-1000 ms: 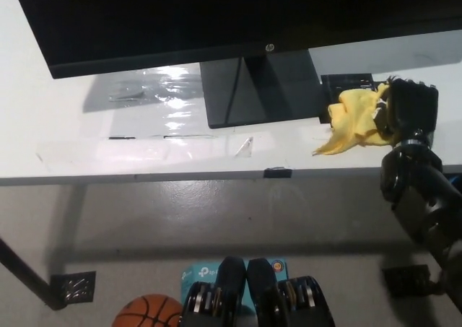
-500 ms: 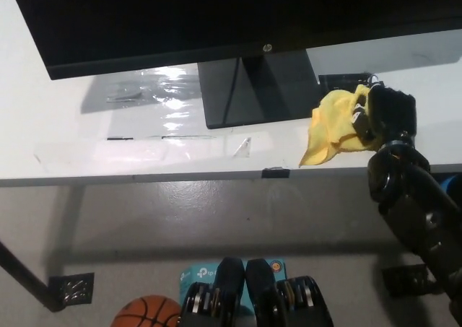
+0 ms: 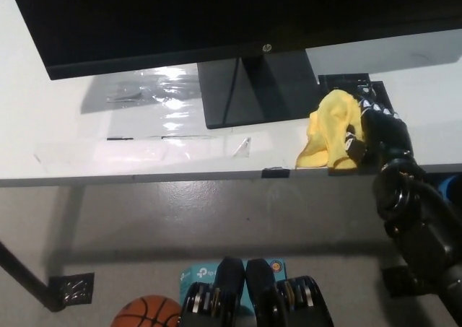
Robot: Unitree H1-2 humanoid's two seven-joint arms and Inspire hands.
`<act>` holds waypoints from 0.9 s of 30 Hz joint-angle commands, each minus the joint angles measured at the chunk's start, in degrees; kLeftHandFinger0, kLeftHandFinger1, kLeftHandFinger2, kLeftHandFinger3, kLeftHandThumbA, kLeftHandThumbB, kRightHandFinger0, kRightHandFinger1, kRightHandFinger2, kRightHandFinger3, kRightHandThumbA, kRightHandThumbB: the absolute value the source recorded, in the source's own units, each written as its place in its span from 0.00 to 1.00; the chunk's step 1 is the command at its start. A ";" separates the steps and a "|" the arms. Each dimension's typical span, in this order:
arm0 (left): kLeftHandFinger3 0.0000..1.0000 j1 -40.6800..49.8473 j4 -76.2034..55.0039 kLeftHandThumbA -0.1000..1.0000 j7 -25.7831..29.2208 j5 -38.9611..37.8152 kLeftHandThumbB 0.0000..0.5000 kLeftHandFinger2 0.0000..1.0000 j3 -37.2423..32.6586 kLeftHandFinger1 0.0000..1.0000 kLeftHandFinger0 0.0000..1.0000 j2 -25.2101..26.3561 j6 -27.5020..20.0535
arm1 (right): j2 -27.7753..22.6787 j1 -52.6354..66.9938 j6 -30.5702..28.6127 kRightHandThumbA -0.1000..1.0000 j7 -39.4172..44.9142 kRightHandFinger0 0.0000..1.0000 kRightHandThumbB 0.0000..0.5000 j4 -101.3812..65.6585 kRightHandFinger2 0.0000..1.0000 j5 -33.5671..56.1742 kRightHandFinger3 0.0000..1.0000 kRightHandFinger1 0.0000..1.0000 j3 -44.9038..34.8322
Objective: The robot uses its right hand to pick up the cloth kept in the middle of the desk and use it to wipe the monitor in the middle of the desk by swiping its screen twice
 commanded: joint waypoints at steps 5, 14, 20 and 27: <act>0.79 1.81 -0.45 0.01 -0.13 -1.12 0.37 0.64 1.83 0.51 0.48 1.37 -2.42 | -4.20 1.83 4.13 1.00 15.29 1.00 0.42 -13.69 1.00 -4.51 1.00 1.00 -4.77; 0.76 2.43 -1.36 0.00 -0.06 -1.15 0.36 0.61 2.08 0.48 0.44 1.30 -1.21 | -9.12 5.44 4.13 0.99 22.49 1.00 0.35 -28.13 1.00 -8.94 1.00 1.00 -8.26; 0.76 2.60 -2.08 0.00 -0.02 -0.57 0.37 0.63 2.04 0.51 0.46 1.38 -1.14 | -10.82 7.26 4.13 0.93 25.51 1.00 0.30 -37.62 1.00 -8.59 1.00 1.00 -12.93; 0.77 2.37 -1.78 0.00 0.17 -0.86 0.37 0.62 2.05 0.50 0.46 0.85 -0.84 | -5.43 16.22 4.13 0.75 23.86 1.00 0.22 -51.55 1.00 -4.34 1.00 1.00 -17.76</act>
